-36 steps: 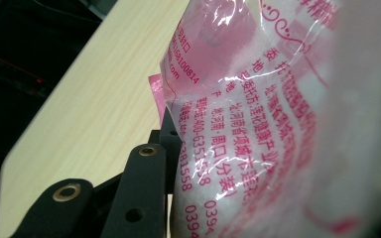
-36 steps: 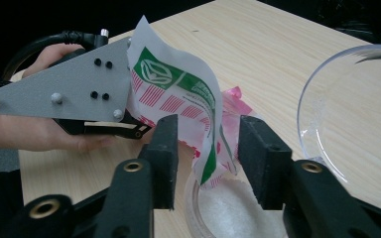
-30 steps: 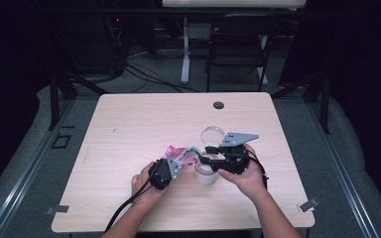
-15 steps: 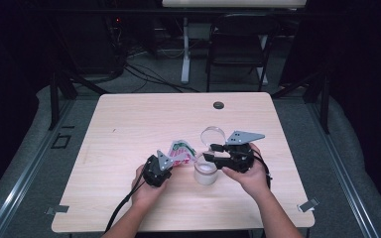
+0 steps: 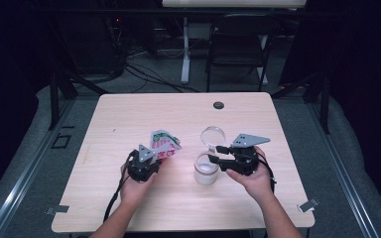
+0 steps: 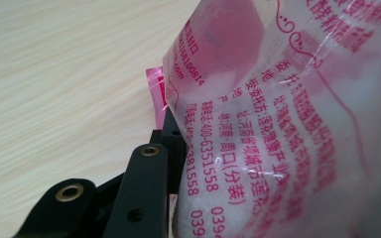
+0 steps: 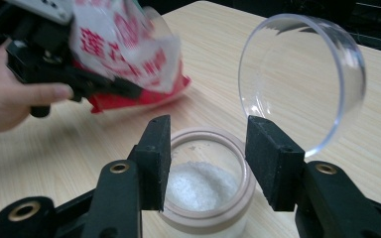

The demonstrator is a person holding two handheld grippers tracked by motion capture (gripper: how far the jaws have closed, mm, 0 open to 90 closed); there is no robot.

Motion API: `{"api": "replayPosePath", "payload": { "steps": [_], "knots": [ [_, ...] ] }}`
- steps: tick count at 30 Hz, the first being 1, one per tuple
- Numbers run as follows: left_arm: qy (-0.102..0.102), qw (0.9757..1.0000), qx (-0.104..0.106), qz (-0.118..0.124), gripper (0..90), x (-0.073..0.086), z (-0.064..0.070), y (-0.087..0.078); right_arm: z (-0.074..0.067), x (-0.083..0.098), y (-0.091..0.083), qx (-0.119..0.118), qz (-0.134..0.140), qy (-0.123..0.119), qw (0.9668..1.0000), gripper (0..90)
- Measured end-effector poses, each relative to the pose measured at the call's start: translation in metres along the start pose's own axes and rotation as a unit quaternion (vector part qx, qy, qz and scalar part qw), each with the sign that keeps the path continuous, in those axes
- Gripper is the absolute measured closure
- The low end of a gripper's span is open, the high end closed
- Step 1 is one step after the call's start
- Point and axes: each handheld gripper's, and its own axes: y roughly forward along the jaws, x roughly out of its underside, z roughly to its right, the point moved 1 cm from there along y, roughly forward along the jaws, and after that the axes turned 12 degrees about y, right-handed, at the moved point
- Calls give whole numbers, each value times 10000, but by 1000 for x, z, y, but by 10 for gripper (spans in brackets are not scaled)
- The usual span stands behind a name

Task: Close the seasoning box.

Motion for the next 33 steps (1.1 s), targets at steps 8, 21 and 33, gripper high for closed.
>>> {"api": "replayPosePath", "payload": {
  "steps": [8, 21, 33],
  "knots": [
    [-389, 9981, -465, -49, 722, 17, -40, -25, 4, 5, -7, 172, 38, 35, 9998, 529],
    [-707, 9918, -1032, -249, 721, 54, -67, -43, 7, 9, -10, 203, 77, 110, 9997, 547],
    [-895, 9870, -1276, -401, 719, 65, -69, -43, 9, 10, -9, 220, 155, 133, 9995, 526]
  ]
}}
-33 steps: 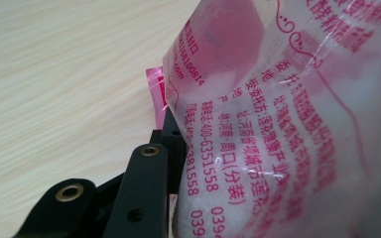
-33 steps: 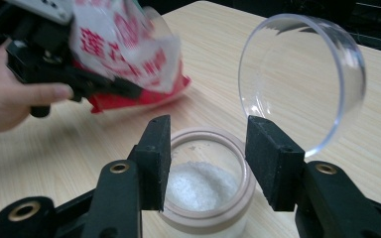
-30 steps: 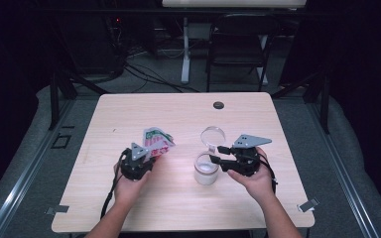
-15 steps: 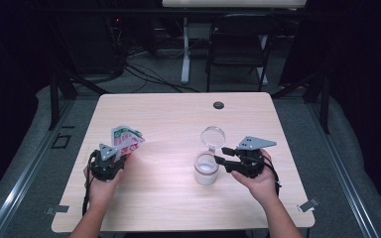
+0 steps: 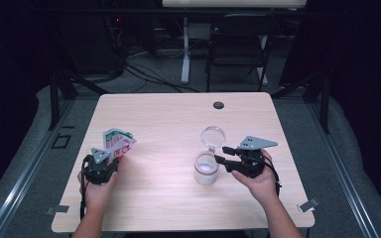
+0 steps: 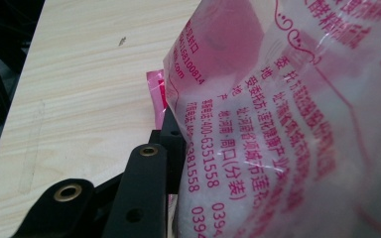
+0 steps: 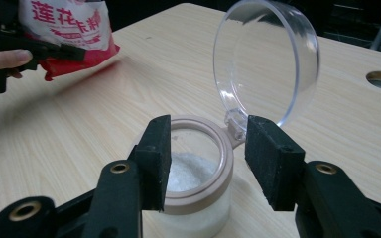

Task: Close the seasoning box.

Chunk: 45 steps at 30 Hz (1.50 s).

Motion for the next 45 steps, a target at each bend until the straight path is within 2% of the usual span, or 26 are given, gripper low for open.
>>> {"api": "replayPosePath", "payload": {
  "steps": [3, 5, 9, 16, 20, 25, 37, 45],
  "knots": [
    [9, 9999, -23, -135, 717, 3, -1, 3, 0, 0, 1, -29, 0, 53, 10000, 525],
    [5, 9997, 10, -237, 715, 4, -1, 4, -2, -2, -1, -223, -4, 108, 9997, 530],
    [-61, 9997, 46, -237, 712, 5, -1, 5, -4, -5, -4, -300, 68, 112, 9995, 528],
    [-178, 9994, 110, -291, 698, 7, -2, 6, 0, -2, -4, -135, 5, 148, 9998, 541],
    [-253, 9992, 140, -279, 671, 9, -2, 5, 0, -2, -3, -157, -7, 145, 9998, 540],
    [-379, 9990, 177, -163, 614, 9, -3, 2, -1, -3, -3, -302, 22, 229, 9993, 537],
    [-340, 9992, -4, 204, 415, 7, -3, -5, 0, -3, -2, -169, 11, 201, 9997, 503],
    [-257, 9992, 2, 300, 405, 4, 1, -8, 1, -3, -3, -162, 38, 218, 9996, 487]
  ]
}}
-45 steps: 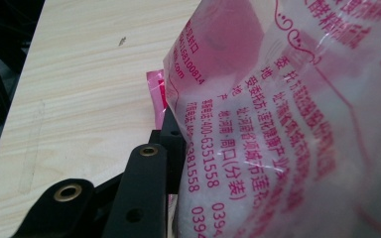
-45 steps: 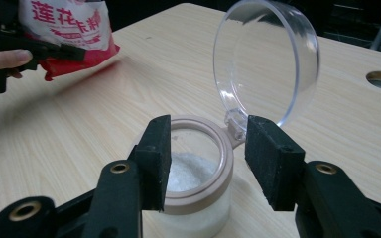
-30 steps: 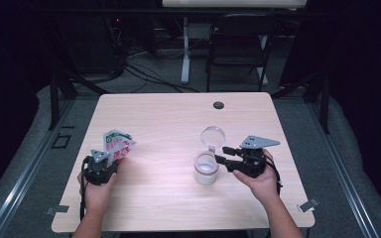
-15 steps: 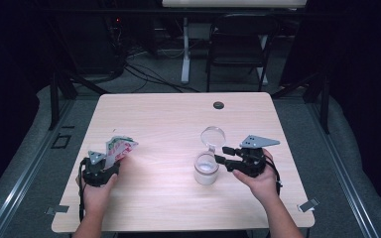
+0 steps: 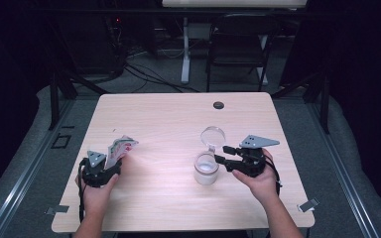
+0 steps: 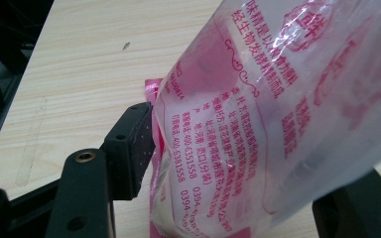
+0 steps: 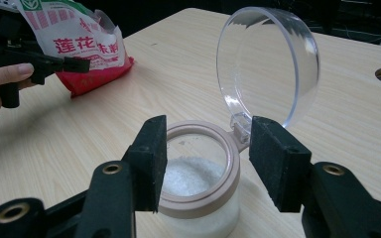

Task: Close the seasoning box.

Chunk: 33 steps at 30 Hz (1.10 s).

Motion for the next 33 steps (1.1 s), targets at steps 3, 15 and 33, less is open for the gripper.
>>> {"api": "replayPosePath", "payload": {
  "steps": [3, 15, 33],
  "knots": [
    [6, 10000, 30, 12, 408, -1, 2, -1, 0, 0, 0, 22, 26, 27, 10000, 477],
    [94, 9992, 311, 240, 382, -5, 14, -9, 3, -2, -3, 111, 70, 76, 9999, 465],
    [833, 9943, 513, 416, 378, -12, 48, -26, 4, -4, -7, 150, 103, 83, 9998, 465]
  ]
}}
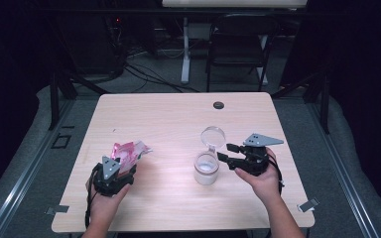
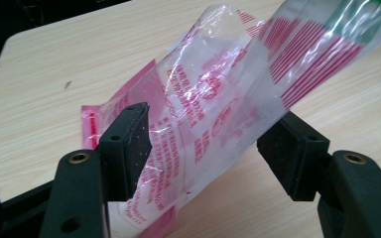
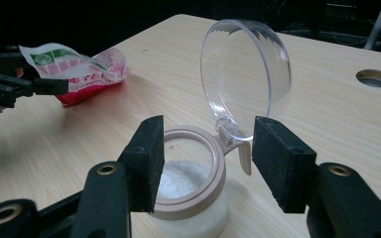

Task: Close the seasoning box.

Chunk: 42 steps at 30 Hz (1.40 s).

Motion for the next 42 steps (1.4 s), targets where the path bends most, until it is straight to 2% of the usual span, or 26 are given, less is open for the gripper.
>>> {"api": "replayPosePath", "payload": {
  "steps": [5, 8, 10, 17, 20, 26, 29, 32, 37, 40, 42],
  "knots": [
    [117, 9999, 37, 6, 377, -3, 6, -1, 0, 0, 0, -6, 2, 2, 10000, 465],
    [103, 9999, 119, -27, 375, -3, 10, 0, 0, -1, -1, -9, -7, 2, 10000, 464],
    [157, 9997, 180, -92, 375, -3, 12, 1, 1, -1, -1, 3, -13, 4, 10000, 464],
    [308, 9990, 314, -99, 375, -6, 22, 3, 0, -2, -2, 12, 34, 12, 10000, 464],
    [285, 9989, 368, -54, 375, -7, 26, 2, 1, -2, -2, 10, 20, 18, 10000, 464],
    [377, 9983, 430, -49, 375, -10, 28, 1, 2, -2, -3, 15, -19, 24, 10000, 464],
    [302, 9982, 513, -4, 376, -11, 29, -1, 2, -2, -3, 2, -26, 43, 10000, 464],
    [313, 9978, 577, 18, 376, -13, 31, -3, 1, -3, -3, 21, -25, 58, 10000, 464],
    [408, 9966, 706, 109, 375, -18, 38, -5, 2, -4, -4, 25, -104, 83, 9999, 464],
    [495, 9948, 876, 158, 375, -20, 42, -6, 3, -5, -3, 56, -114, 93, 9999, 464],
    [484, 9941, 946, 209, 375, -22, 44, -5, 3, -5, -2, 88, -135, 98, 9998, 464]
  ]
}}
